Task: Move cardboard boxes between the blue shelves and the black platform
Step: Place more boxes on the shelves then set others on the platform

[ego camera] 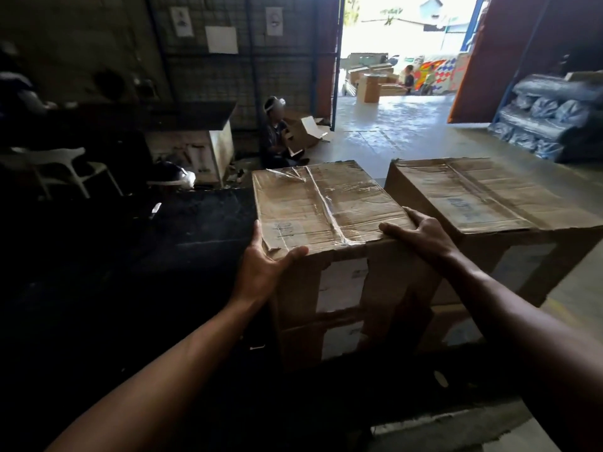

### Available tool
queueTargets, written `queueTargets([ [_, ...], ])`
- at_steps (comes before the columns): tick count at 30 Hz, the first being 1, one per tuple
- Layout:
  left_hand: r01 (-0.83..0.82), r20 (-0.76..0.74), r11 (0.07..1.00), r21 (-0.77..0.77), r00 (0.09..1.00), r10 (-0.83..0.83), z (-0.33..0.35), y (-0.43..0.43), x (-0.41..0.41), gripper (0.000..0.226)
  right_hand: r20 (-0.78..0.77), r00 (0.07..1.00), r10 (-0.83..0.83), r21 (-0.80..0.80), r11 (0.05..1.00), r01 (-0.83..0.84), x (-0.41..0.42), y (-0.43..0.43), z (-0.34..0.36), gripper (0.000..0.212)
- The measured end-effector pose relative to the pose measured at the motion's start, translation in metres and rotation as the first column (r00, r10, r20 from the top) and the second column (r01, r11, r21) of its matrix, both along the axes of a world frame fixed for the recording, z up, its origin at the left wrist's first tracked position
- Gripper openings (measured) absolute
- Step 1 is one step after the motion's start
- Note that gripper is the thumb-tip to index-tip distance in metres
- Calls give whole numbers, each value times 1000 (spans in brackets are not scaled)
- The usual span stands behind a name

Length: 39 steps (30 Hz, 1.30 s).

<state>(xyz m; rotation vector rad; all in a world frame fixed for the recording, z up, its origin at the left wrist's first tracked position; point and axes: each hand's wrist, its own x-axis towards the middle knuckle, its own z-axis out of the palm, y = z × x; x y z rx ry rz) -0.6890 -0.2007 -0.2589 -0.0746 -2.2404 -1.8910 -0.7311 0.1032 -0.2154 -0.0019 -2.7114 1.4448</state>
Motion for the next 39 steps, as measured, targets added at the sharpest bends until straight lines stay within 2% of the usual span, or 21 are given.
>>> queueTargets([
  [2,16,-7,1000,-6,1000,-16,5,-7,-4,81,-11,999,32,-64,997,-33,-1,-4,-4,45],
  [5,37,3,999,-24,999,-37,12,-19,-9,74,-23,999,48,-120,992,-50,-1,-8,-7,52],
  [8,79,58,997,-21,995,-77,13,-32,-17,81,-16,998,60,-167,984,-61,-4,-11,-11,75],
  [10,98,96,995,7,991,-98,14,-37,-19,102,15,998,63,-249,967,-57,-8,-13,-15,85],
  [12,97,126,994,43,987,-102,17,-39,-18,111,23,997,69,-314,948,-58,-7,-19,-15,75],
  [15,91,113,995,42,989,-95,20,-38,-16,93,13,999,52,-367,929,-44,-1,-27,-10,65],
  [18,104,76,994,25,992,-105,23,-41,-15,95,20,999,40,-401,916,-29,11,-31,-8,62],
  [20,140,41,990,0,989,-140,26,-46,-15,84,27,999,18,-419,908,-5,23,-33,-7,56],
  [22,164,9,986,17,986,-164,31,-51,-11,85,2,1000,-16,-409,912,16,38,-37,-4,51],
  [24,186,-35,982,19,982,-185,36,-57,-5,93,-24,998,-59,-413,910,43,56,-46,5,57],
  [27,251,-107,968,31,963,-246,47,-71,2,89,-80,989,-123,-393,916,82,92,-65,21,46],
  [29,299,-161,954,28,943,-291,57,-85,9,83,-119,974,-191,-383,914,132,117,-83,31,50],
  [31,369,-229,929,-13,904,-362,66,-103,17,65,-171,946,-277,-362,910,201,145,-103,41,66],
  [33,435,-270,900,-31,863,-427,76,-120,26,64,-207,908,-365,-338,897,284,176,-127,54,81],
  [37,570,-295,822,-19,782,-549,102,-134,50,72,-249,832,-496,-313,854,416,257,-164,82,60],
  [39,648,-298,762,-12,725,-621,113,-128,69,77,-264,778,-569,-300,816,495,303,-174,96,66],
])
